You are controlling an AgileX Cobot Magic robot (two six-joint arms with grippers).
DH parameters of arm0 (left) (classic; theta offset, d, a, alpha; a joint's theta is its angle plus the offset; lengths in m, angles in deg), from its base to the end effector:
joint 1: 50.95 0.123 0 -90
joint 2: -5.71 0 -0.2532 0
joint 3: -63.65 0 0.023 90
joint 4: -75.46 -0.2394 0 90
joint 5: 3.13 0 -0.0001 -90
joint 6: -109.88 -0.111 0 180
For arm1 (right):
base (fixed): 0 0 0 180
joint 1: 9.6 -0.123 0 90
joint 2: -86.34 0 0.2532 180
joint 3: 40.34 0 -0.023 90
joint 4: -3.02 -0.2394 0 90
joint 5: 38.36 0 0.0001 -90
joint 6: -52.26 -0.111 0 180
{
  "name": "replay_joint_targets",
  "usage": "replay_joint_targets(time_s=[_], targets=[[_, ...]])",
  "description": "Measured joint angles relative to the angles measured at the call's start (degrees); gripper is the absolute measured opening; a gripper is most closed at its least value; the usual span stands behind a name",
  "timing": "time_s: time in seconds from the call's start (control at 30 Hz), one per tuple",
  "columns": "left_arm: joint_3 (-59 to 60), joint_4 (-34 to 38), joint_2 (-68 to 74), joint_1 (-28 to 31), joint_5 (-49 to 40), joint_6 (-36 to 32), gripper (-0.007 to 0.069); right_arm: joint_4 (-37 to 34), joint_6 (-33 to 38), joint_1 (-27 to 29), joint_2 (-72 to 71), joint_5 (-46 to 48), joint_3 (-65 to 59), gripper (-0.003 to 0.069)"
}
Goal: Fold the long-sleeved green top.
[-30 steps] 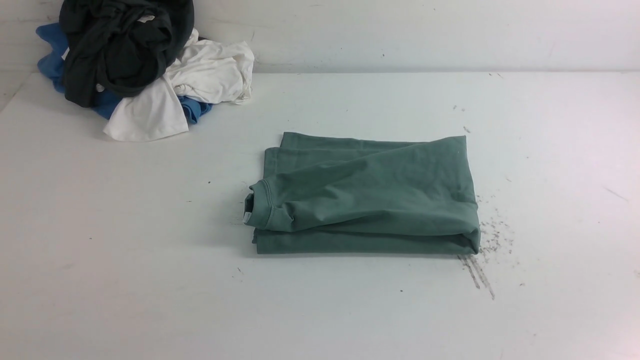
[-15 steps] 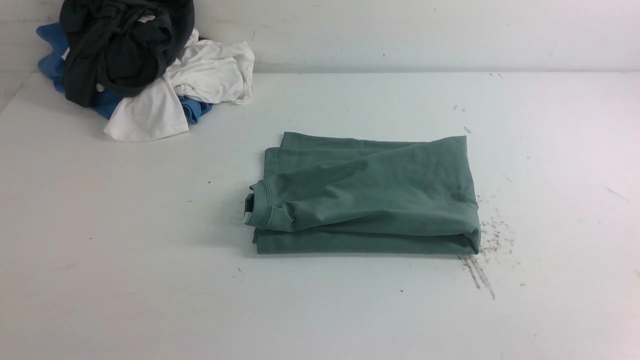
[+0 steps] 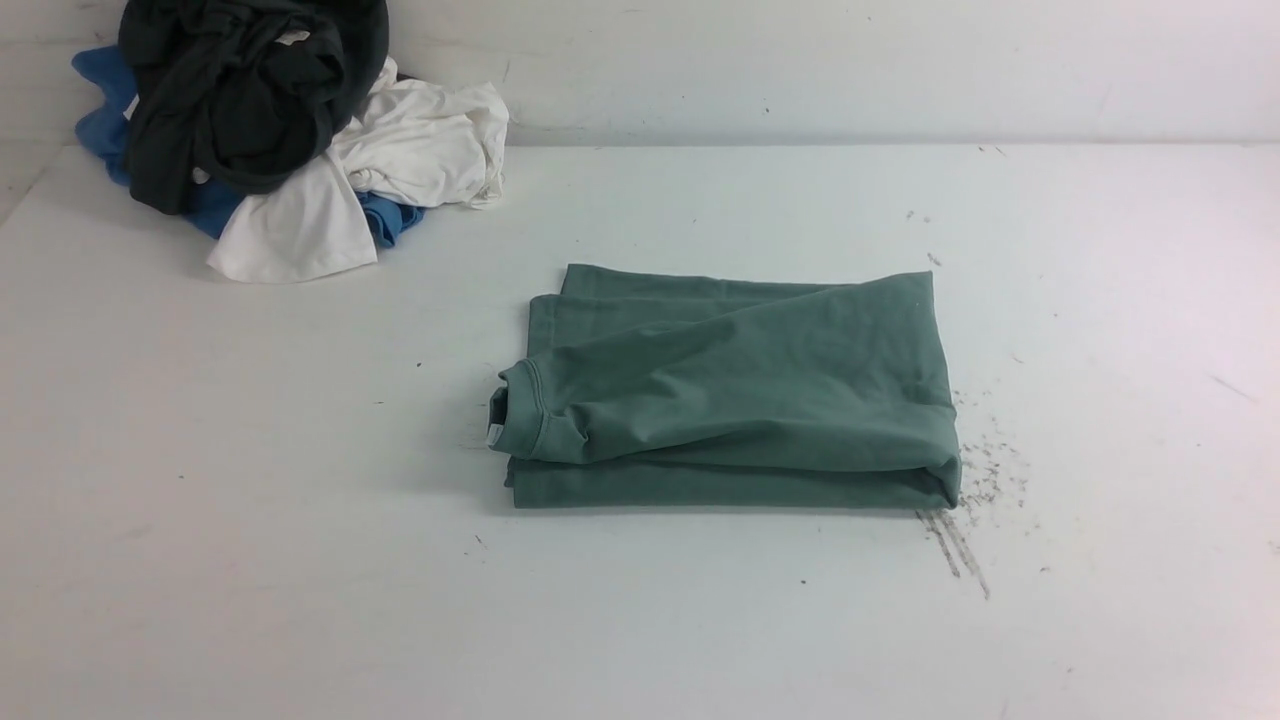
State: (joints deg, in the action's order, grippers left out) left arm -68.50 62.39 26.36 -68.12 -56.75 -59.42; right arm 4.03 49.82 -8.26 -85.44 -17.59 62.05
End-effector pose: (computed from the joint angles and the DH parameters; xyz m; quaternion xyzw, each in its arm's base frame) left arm 0.0733 -0.0015 0.2645 0.0638 0.8672 -0.0062 0.4938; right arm 0.0928 -0.0029 0.1677 0.0217 0.8015 -0.0017 0.5976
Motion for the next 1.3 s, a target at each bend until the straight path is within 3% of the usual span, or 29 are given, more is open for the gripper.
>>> replay_joint_targets(time_s=[0.6, 0.77, 0.93, 1.07, 1.17, 1.3], targets=[[1.68, 0.00, -0.13, 0.00, 0.75, 0.67, -0.0008, 0.00, 0.00, 0.00, 0.00, 0.00, 0.00, -0.0014], [9.46, 3.06, -3.22, 1.92, 14.53, 2.13, -0.0008, 0.00, 0.00, 0.00, 0.00, 0.00, 0.00, -0.0014], [19.61, 11.53, -7.99, 9.19, 30.06, 2.33, -0.0008, 0.00, 0.00, 0.00, 0.00, 0.04, 0.00, -0.0014], [25.87, 13.07, -10.06, 13.75, 40.65, -0.69, -0.0008, 0.00, 0.00, 0.00, 0.00, 0.04, 0.00, -0.0014], [29.52, 13.07, -12.01, 16.35, 43.83, -5.89, -0.0008, 0.00, 0.00, 0.00, 0.00, 0.04, 0.00, -0.0014], [29.80, 16.27, -12.48, 17.59, 38.40, -11.04, -0.0008, 0.05, 0.00, 0.00, 0.00, 0.04, 0.00, -0.0014]])
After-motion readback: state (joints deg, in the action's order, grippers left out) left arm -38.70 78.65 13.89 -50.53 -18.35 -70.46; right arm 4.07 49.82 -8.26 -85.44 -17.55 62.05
